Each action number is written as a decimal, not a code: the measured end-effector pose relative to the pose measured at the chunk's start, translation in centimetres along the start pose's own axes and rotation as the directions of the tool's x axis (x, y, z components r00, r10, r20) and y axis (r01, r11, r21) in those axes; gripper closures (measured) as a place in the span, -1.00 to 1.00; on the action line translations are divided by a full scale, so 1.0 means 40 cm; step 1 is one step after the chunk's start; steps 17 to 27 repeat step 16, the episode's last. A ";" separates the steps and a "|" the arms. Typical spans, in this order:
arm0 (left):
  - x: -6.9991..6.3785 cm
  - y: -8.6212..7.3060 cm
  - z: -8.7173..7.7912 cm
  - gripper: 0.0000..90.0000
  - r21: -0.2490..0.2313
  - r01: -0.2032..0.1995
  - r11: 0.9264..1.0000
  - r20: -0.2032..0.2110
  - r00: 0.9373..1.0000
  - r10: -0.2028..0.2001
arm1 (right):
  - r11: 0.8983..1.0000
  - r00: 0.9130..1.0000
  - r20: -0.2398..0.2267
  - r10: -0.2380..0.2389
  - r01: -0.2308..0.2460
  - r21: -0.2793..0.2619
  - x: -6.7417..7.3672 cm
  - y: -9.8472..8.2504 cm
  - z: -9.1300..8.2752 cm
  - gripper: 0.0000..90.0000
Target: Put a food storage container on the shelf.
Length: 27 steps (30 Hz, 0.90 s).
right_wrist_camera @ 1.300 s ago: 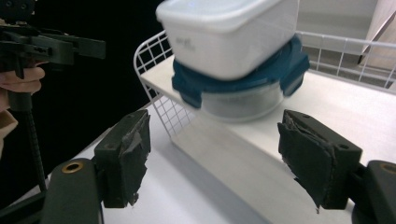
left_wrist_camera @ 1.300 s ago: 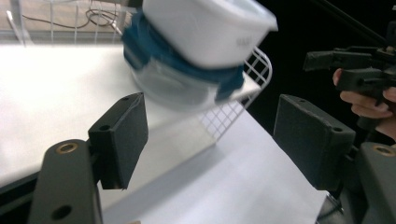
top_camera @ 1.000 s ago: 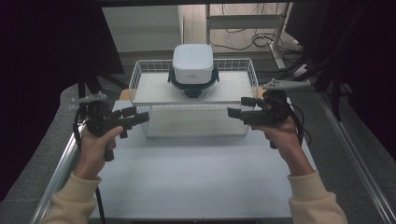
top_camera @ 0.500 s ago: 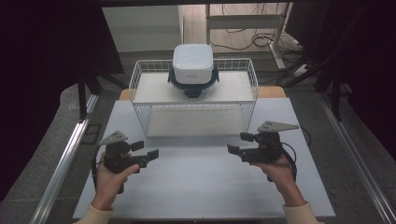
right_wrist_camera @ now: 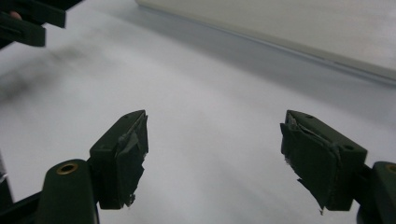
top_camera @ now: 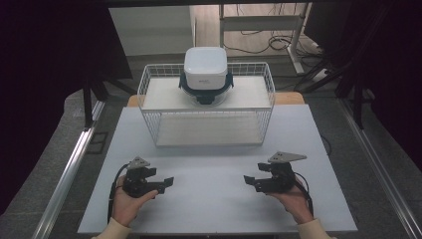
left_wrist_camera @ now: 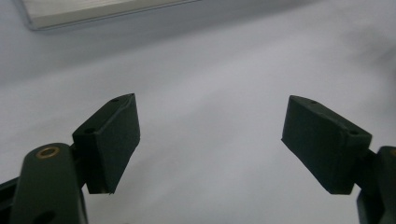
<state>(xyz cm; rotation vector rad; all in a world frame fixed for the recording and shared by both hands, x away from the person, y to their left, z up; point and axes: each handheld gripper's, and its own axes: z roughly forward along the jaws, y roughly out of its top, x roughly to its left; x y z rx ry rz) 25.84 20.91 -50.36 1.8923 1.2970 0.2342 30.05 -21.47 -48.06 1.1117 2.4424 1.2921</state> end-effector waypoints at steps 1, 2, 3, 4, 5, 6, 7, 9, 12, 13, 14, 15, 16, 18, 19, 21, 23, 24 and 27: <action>0.002 -0.001 0.000 -0.57 -0.001 0.001 1.000 -0.004 1.000 -0.001 | 1.000 1.000 0.012 -0.014 0.014 -0.001 -0.002 -0.002 0.004 -0.50; 0.005 -0.002 0.000 -0.57 -0.003 0.002 1.000 -0.009 1.000 -0.002 | 1.000 1.000 0.013 -0.020 0.020 -0.001 -0.003 -0.002 0.005 -0.50; 0.008 -0.002 0.000 -0.57 -0.004 0.001 1.000 -0.012 1.000 -0.001 | 1.000 1.000 0.015 -0.026 0.026 -0.002 -0.004 -0.002 0.005 -0.50; 0.009 -0.002 0.000 -0.57 -0.005 0.001 1.000 -0.012 1.000 -0.002 | 1.000 1.000 0.012 -0.025 0.025 -0.004 -0.008 -0.001 0.004 -0.50; 0.009 -0.002 0.000 -0.57 -0.007 0.001 1.000 -0.012 1.000 -0.001 | 1.000 1.000 0.012 -0.025 0.025 -0.004 -0.008 -0.001 0.004 -0.50; 0.008 -0.001 0.000 -0.57 -0.009 0.004 1.000 -0.012 1.000 -0.004 | 1.000 1.000 0.012 -0.024 0.024 -0.006 -0.010 -0.001 0.003 -0.50; 0.008 -0.001 0.000 -0.57 -0.010 0.004 1.000 -0.007 1.000 -0.004 | 1.000 1.000 0.012 -0.024 0.024 -0.004 -0.011 -0.001 0.003 -0.50; 0.007 -0.001 0.001 -0.57 -0.010 -0.001 1.000 -0.010 1.000 0.000 | 1.000 1.000 0.010 -0.030 0.030 -0.002 -0.010 -0.002 0.004 -0.50; 0.008 -0.002 0.003 -0.57 -0.006 -0.003 1.000 -0.016 1.000 0.002 | 0.999 0.999 0.009 -0.034 0.034 0.001 -0.009 -0.002 0.005 -0.50; 0.010 -0.002 0.003 -0.57 -0.006 -0.002 1.000 -0.018 1.000 0.002 | 0.999 0.999 0.009 -0.037 0.037 0.002 -0.009 -0.003 0.006 -0.50; 0.011 -0.002 0.004 -0.57 -0.006 -0.001 1.000 -0.018 1.000 0.001 | 0.999 0.999 0.009 -0.037 0.037 0.002 -0.009 -0.003 0.005 -0.50; 0.012 -0.003 0.004 -0.57 -0.005 -0.001 1.000 -0.020 1.000 0.000 | 0.999 0.999 0.008 -0.038 0.038 0.000 -0.009 -0.003 0.003 -0.50; 0.012 -0.003 0.004 -0.57 -0.005 0.000 1.000 -0.025 1.000 0.000 | 0.999 0.999 0.009 -0.039 0.039 -0.005 -0.011 -0.002 0.001 -0.50; 0.012 -0.003 0.004 -0.57 -0.005 0.000 1.000 -0.025 1.000 0.000 | 0.999 0.999 0.009 -0.039 0.039 -0.005 -0.011 -0.002 0.001 -0.50; 0.012 -0.003 0.004 -0.57 -0.005 0.000 1.000 -0.025 1.000 0.000 | 0.999 0.999 0.009 -0.039 0.039 -0.005 -0.011 -0.002 0.001 -0.50; 0.012 -0.003 0.004 -0.57 -0.005 0.000 1.000 -0.025 1.000 0.000 | 0.999 0.999 0.009 -0.039 0.039 -0.005 -0.011 -0.002 0.001 -0.50; 0.012 -0.003 0.004 -0.57 -0.005 0.000 1.000 -0.025 1.000 0.000 | 0.999 0.999 0.009 -0.039 0.039 -0.005 -0.011 -0.002 0.001 -0.50; 0.012 -0.003 0.004 -0.57 -0.005 0.000 1.000 -0.025 1.000 0.000 | 0.999 0.999 0.009 -0.039 0.039 -0.005 -0.011 -0.002 0.001 -0.50; 0.012 -0.003 0.004 -0.57 -0.005 0.000 1.000 -0.025 1.000 0.000 | 0.999 0.999 0.009 -0.039 0.039 -0.005 -0.011 -0.002 0.001 -0.50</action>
